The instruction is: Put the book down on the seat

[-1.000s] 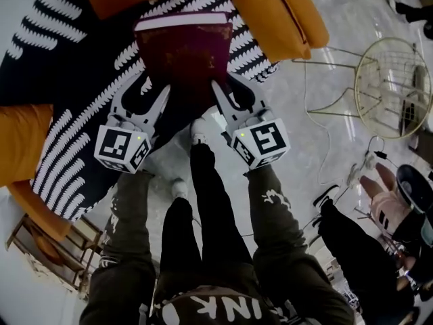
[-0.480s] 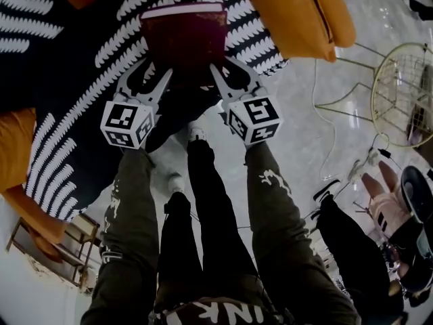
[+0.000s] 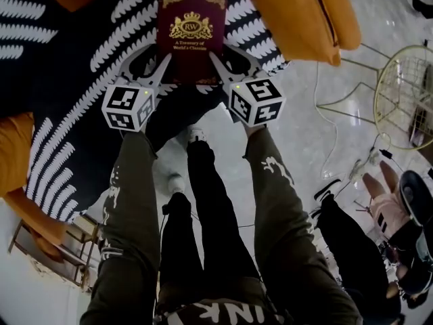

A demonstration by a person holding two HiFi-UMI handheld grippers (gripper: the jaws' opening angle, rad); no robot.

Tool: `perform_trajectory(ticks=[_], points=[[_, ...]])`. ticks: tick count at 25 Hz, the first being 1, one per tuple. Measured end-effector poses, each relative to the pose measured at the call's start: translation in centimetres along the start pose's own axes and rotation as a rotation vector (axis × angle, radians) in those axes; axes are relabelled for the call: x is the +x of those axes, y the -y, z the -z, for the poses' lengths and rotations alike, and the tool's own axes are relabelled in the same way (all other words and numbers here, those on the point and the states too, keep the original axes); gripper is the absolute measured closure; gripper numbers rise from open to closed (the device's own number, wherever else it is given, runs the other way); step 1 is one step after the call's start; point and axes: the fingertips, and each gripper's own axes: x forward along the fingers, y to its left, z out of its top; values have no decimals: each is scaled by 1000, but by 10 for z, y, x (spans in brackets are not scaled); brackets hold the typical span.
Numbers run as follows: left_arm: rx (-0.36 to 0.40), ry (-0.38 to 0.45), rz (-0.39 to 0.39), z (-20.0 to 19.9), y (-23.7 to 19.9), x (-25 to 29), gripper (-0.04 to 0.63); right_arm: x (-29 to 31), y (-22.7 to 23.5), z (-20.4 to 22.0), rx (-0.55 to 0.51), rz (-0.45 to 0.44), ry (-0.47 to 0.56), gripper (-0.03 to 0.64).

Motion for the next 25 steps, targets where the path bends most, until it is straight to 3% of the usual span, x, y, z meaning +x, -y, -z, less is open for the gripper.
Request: perform_trajectory(ticks=[5, 8, 11, 17, 21, 25], points=[[-6, 41, -31, -7, -8, 1, 486, -9, 27, -3, -30, 79, 34, 513], [38, 71, -61, -20, -6, -5, 591, -22, 38, -13, -94, 134, 61, 578], [65, 115, -61, -38, 3, -18, 592, -35, 26, -30, -162, 143, 107, 606], [150, 186, -52, -89, 32, -62, 591, -68, -30, -75, -260, 104, 181, 606], [230, 278, -51, -153, 66, -117, 591, -115, -82, -131, -343, 94, 297, 606], [262, 376, -42, -211, 101, -179, 591, -165, -136, -179, -397, 86, 394, 606]])
